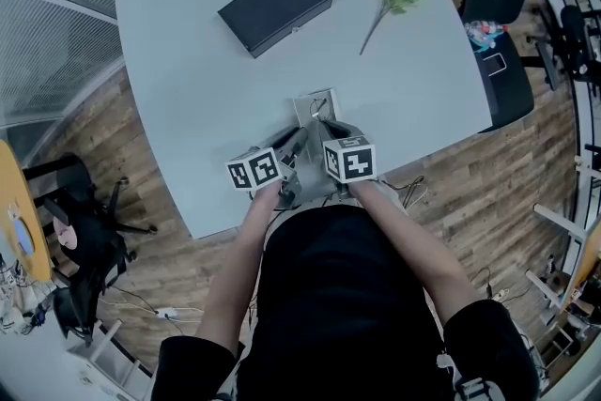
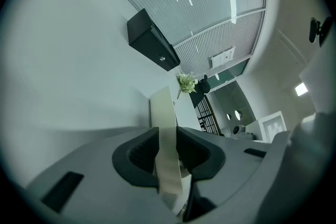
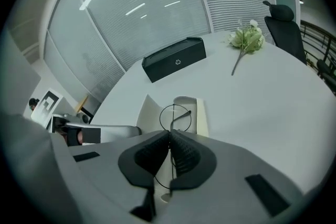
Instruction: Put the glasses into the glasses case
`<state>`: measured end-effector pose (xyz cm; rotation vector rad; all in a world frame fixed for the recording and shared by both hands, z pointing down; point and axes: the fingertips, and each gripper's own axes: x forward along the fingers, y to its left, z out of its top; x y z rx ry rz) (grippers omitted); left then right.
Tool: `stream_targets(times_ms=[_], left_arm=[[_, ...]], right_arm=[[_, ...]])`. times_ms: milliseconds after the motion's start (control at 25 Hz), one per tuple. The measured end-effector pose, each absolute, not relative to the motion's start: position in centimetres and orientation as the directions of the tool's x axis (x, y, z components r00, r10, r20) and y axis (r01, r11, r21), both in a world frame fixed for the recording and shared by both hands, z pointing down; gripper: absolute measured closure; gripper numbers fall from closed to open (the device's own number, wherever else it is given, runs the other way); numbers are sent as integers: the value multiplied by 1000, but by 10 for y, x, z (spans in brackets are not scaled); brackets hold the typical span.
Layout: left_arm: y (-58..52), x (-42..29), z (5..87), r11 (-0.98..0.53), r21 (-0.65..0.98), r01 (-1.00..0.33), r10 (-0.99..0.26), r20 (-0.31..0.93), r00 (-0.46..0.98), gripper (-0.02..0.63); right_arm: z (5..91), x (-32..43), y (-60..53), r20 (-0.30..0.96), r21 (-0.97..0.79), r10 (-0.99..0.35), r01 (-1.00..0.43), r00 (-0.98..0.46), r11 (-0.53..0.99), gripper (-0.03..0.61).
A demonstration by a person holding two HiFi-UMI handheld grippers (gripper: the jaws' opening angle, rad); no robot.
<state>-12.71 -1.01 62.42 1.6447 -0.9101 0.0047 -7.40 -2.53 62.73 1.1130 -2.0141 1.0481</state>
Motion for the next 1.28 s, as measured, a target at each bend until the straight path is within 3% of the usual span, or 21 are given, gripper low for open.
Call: stream_targets(times_ms=[720,1280], left_arm=[[-13,-117,620,-30,833,-553,-543,451,709,502],[-15,-103,612,-16,758,-651,-568,529,630,492]], right_arm=[[630,-57,-30,809,-287,-412,-893,-420,347,526],[591,7,-16,753,-287,-490,-889,-440,357,526]])
